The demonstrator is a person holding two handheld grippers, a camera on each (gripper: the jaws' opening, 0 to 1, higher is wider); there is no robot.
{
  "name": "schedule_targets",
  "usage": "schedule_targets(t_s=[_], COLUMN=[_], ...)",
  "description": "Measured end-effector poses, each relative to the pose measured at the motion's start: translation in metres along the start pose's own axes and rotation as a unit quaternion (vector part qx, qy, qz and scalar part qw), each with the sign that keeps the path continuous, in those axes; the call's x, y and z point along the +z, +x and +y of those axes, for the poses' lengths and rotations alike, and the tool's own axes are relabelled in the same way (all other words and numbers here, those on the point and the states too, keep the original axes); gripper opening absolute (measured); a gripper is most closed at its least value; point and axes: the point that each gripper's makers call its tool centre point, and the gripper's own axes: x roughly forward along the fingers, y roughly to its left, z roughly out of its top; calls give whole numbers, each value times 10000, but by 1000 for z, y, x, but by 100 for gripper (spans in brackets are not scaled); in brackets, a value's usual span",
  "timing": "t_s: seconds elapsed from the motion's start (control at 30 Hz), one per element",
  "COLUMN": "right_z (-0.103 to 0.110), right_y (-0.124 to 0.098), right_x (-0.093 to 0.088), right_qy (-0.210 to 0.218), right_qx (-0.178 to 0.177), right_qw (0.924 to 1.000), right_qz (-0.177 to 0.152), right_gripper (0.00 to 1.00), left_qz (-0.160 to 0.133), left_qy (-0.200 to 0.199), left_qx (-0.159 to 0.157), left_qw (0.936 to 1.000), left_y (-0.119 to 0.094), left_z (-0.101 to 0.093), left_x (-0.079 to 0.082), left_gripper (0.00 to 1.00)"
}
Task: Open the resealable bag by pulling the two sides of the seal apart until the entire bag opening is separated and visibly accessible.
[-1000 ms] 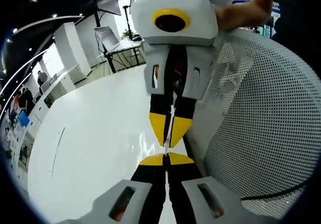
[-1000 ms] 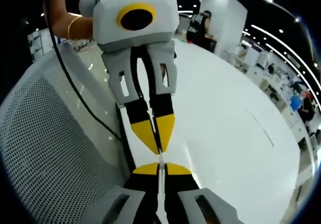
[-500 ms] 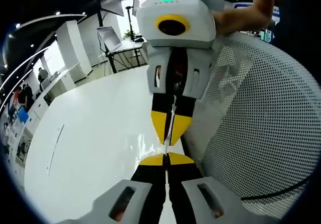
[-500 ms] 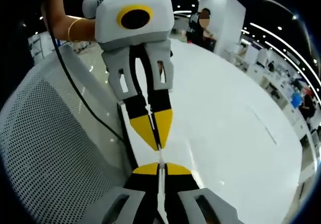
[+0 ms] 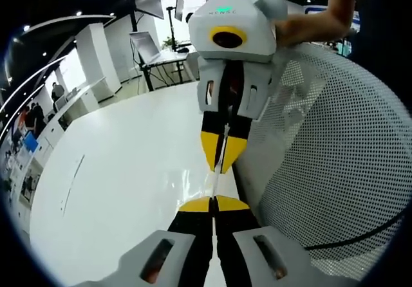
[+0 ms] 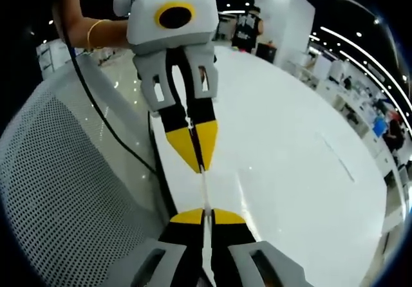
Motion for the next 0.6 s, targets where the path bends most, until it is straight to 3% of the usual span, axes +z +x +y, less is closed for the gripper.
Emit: schedule_targets(t_s=[0.33,0.6], right_z=[-3,-3], right_y=[-6,-6], right_x=[-12,-15], right_qy=[132,91], right_qx=[-85,-87], right_qw=[9998,9998], right_qz=[94,176], right_gripper=[0,0], left_qz=[42,98], left_qy=[-345,-367], left_qx=[299,355], left_qw=[9989,9986], left_y=[-15,-18], left_z=[11,11], left_x=[-12,-18], left_gripper=[0,0])
